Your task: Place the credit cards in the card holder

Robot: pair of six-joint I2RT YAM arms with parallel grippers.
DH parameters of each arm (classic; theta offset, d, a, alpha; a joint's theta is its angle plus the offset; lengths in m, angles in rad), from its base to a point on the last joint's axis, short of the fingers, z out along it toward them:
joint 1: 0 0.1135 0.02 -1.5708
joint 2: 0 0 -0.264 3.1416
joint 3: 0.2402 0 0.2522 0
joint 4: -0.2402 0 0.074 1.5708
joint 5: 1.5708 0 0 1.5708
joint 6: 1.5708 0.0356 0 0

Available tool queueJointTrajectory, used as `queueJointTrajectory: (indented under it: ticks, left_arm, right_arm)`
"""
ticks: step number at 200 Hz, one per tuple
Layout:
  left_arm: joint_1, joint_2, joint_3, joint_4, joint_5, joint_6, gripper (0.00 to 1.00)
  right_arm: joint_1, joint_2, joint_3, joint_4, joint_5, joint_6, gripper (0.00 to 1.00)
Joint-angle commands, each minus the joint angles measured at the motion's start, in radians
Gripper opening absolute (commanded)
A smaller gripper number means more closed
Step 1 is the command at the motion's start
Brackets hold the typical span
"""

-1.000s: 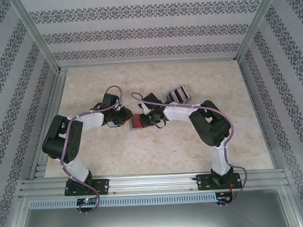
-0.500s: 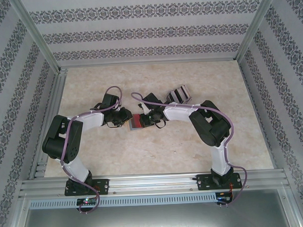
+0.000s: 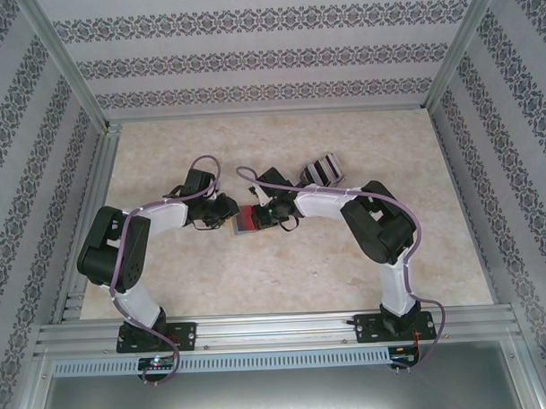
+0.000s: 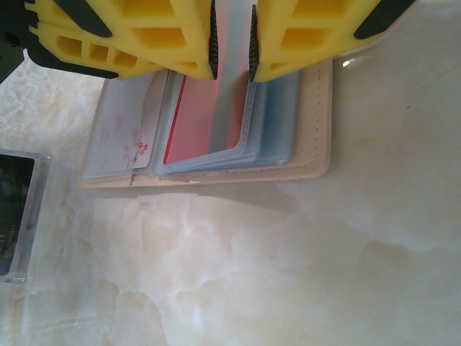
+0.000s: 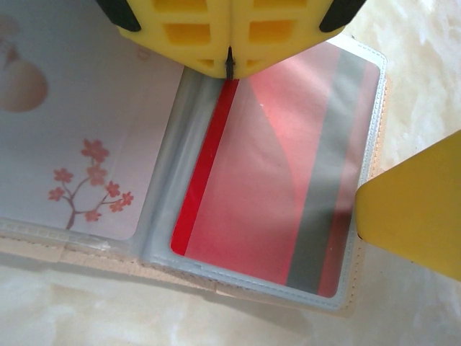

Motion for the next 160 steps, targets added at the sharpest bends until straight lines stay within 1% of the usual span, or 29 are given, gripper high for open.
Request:
queueJointTrajectory:
  ticks: [1, 32, 51, 113, 160]
  left_arm:
    - [-0.002, 0.003, 0.028, -0.018, -0.014, 0.023, 0.22]
    - [-0.001, -0.035, 0.028, -0.064, -0.064, 0.047, 0.22]
    - [-0.001, -0.042, 0.029, -0.073, -0.07, 0.05, 0.22]
    - [-0.002, -0.016, 0.022, -0.009, -0.017, 0.017, 0.22]
    - [-0.005, 0.008, 0.025, 0.011, -0.007, 0.008, 0.22]
  right_arm:
    - [-0.008, 0.049, -0.023, -0.038, 0.031, -0.003, 0.03]
    - [-0.007, 0.048, -0.028, -0.035, 0.032, -0.002, 0.04]
    - [-0.008, 0.05, -0.028, -0.033, 0.03, -0.001, 0.03]
    - [-0.008, 0.047, -0.03, -0.036, 0.031, 0.0, 0.04]
    - [-0.007, 0.046, -0.032, -0.035, 0.033, 0.001, 0.04]
